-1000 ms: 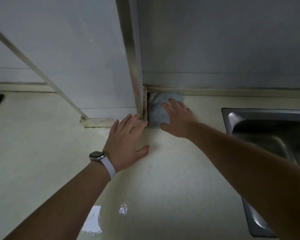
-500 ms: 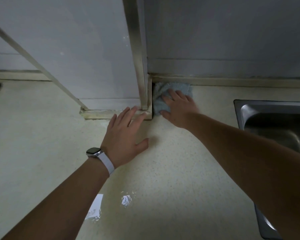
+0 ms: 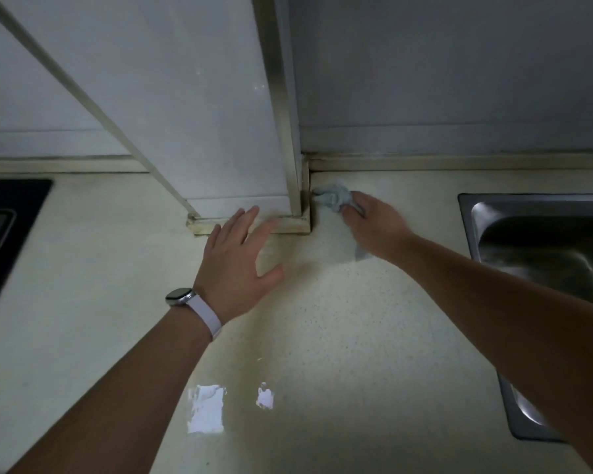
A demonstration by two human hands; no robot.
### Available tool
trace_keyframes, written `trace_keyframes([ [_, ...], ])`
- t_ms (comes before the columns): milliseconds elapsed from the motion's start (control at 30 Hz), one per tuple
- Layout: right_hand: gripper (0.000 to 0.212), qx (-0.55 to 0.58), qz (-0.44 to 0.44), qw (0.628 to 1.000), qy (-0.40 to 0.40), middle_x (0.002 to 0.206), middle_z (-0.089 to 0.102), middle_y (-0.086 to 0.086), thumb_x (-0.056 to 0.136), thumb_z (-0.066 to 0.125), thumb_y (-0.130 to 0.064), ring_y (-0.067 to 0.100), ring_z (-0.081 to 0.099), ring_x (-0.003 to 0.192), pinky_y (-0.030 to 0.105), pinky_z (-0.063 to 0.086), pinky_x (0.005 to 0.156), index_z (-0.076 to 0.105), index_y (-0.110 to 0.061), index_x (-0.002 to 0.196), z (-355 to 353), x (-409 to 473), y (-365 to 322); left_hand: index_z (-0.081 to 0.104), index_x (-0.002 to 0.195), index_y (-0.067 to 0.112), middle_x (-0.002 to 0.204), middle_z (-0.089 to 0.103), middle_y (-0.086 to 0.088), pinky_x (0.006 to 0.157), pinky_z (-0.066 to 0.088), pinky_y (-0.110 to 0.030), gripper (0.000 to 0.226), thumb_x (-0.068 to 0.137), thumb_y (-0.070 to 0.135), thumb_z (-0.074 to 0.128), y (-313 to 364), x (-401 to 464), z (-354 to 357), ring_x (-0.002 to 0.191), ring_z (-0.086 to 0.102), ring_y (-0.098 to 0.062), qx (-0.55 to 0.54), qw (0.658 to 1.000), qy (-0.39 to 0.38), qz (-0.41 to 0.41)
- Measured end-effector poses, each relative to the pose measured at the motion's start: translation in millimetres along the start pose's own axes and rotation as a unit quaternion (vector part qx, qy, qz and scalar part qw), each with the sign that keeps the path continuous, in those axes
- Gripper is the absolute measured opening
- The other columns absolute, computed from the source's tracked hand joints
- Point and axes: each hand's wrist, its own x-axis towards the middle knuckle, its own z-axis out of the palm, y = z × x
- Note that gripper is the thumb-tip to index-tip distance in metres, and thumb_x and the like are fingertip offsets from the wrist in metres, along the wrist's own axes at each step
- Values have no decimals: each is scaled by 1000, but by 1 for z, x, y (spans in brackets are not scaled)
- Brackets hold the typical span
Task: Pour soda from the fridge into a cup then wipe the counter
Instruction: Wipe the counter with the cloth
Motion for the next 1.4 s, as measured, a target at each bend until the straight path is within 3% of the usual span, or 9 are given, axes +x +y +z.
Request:
trace_keyframes([
  [200, 30, 82, -7, 997, -1, 101, 66, 11, 100, 40, -42, 24, 64, 91, 45, 55, 81, 58, -20, 111, -13, -46, -32, 41, 146, 26, 157, 30, -5, 116, 20, -54, 75, 79, 61, 44, -13, -27, -25, 146, 22, -26, 23, 1000, -10, 4],
  [367, 27, 110, -9, 994, 24, 94, 66, 2, 99, 40, -43, 13, 63, 83, 27, 50, 64, 59, -23, 104, -3, -78, -64, 43, 145, 24, 157, 32, -6, 115, 17, -51, 77, 78, 62, 42, -31, -46, -46, 145, 25, -28, 33, 999, -9, 26],
  [567, 29, 65, -45, 996, 34, 77, 61, 5, 99, 43, -41, 16, 57, 64, 33, 52, 60, 59, -18, 95, 46, -118, -106, 42, 145, 22, 157, 31, -6, 117, 16, -51, 79, 77, 61, 42, -60, -75, -70, 146, 22, -26, 21, 998, -13, 52],
  [667, 28, 36, -78, 996, 8, 106, 65, 3, 98, 44, -41, 15, 63, 91, 35, 55, 78, 62, -22, 109, 89, -133, -112, 42, 146, 21, 156, 32, -8, 116, 16, -49, 75, 79, 56, 47, -80, -93, -77, 146, 23, -29, -1, 999, -8, 49],
  [767, 45, -28, -91, 994, -62, 149, 41, 1, 97, 44, -44, 18, 40, 131, 34, 31, 110, 50, -25, 138, 140, -149, -112, 40, 147, 21, 157, 31, -7, 118, 17, -49, 71, 82, 50, 48, -101, -111, -80, 146, 23, -29, -16, 999, -5, 37],
  [967, 57, -196, -180, 950, -165, 151, 35, 4, 95, 30, -57, 25, 33, 136, 42, 22, 114, 45, -26, 140, 223, -180, -121, 42, 146, 19, 156, 32, -9, 116, 23, -53, 72, 80, 48, 40, -133, -140, -80, 145, 24, -30, -37, 999, -14, 4],
  [1033, 58, -255, -181, 936, -161, 153, 31, 4, 93, 34, -61, 27, 29, 138, 46, 17, 114, 42, -30, 141, 235, -185, -122, 41, 146, 20, 157, 30, -9, 116, 22, -53, 68, 82, 43, 47, -139, -148, -77, 146, 23, -30, -38, 999, -20, -1],
  [1167, 65, -316, -207, 920, -103, 144, 41, 5, 86, 37, -70, 30, 41, 129, 49, 28, 107, 48, -28, 134, 242, -183, -126, 42, 146, 19, 157, 31, -9, 117, 21, -53, 69, 82, 43, 50, -150, -157, -74, 146, 24, -30, -39, 999, -21, -7],
  [1400, 74, -351, -215, 899, -150, 160, 17, 6, 91, 23, -74, 33, 13, 146, 57, 15, 116, 21, -30, 150, 253, -159, -111, 40, 147, 22, 158, 30, -6, 117, 17, -51, 76, 81, 59, 39, -155, -162, -59, 147, 21, -29, -36, 999, -41, 0],
])
